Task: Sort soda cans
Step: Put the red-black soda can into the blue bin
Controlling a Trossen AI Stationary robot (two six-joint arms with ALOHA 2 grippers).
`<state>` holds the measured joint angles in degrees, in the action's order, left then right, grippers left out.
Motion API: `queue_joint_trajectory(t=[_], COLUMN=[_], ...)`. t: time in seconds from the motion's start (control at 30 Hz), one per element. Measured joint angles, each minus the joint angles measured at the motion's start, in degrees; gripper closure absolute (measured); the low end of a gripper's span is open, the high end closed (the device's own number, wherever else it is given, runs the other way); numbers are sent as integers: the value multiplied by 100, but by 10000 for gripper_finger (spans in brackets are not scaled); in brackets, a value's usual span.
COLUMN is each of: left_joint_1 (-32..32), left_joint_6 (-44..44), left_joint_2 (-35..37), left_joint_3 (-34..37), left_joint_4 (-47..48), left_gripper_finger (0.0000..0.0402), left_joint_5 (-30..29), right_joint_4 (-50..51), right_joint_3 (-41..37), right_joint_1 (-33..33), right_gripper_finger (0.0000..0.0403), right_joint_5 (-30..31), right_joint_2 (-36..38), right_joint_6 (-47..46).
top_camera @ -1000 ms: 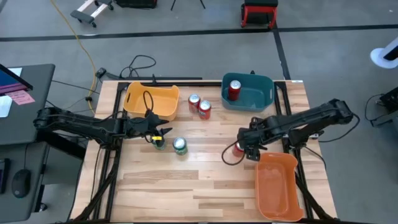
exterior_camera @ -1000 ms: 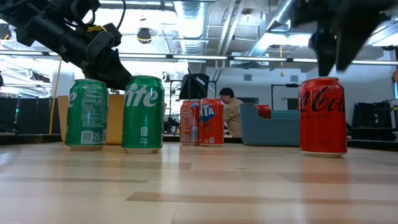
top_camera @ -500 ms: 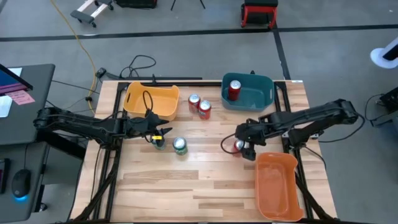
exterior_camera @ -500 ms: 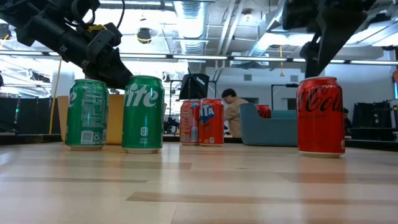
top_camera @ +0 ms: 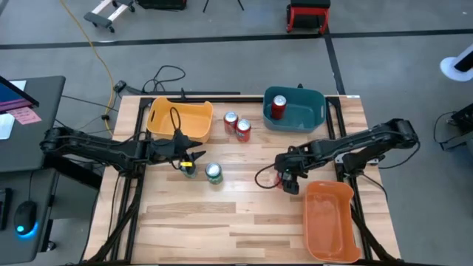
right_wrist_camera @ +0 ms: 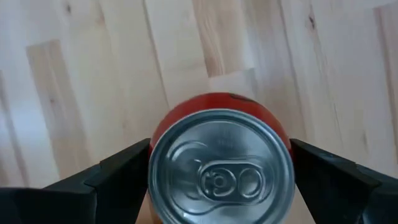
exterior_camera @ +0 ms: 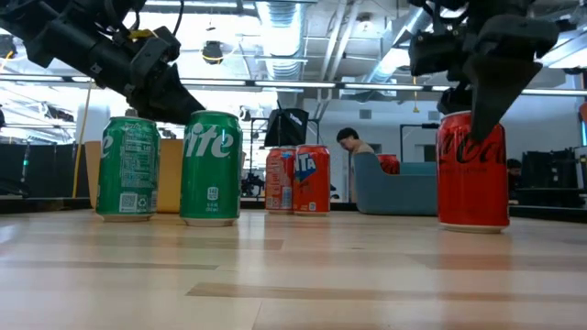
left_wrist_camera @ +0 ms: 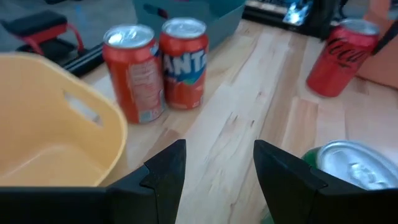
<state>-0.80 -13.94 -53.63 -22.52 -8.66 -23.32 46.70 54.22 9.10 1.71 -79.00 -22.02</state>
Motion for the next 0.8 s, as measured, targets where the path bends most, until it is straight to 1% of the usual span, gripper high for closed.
queue_joint_trajectory(t=[0.23, 0.63, 0.73, 0.8], left_joint_1=[-36, -37, -39, -39], left_joint_6=[-12, -351, -403, -421], left_joint_2=[0, 0, 0, 0], left_joint_3=[0, 0, 0, 0], left_joint_4=[-65, 71, 71, 71], left_gripper_finger=[216, 216, 216, 216], left_joint_5=[51, 53, 53, 53], right_joint_4=[-273, -927, -928, -927], right_joint_3=[-167, -598, -625, -625], right_joint_1=[143, 127, 127, 127], right_gripper_finger=[21, 22, 32, 49], right_joint_5=[122, 123, 123, 123], right_joint_2=[-6, -6, -6, -6], right_joint_6=[-55, -108, -107, -103])
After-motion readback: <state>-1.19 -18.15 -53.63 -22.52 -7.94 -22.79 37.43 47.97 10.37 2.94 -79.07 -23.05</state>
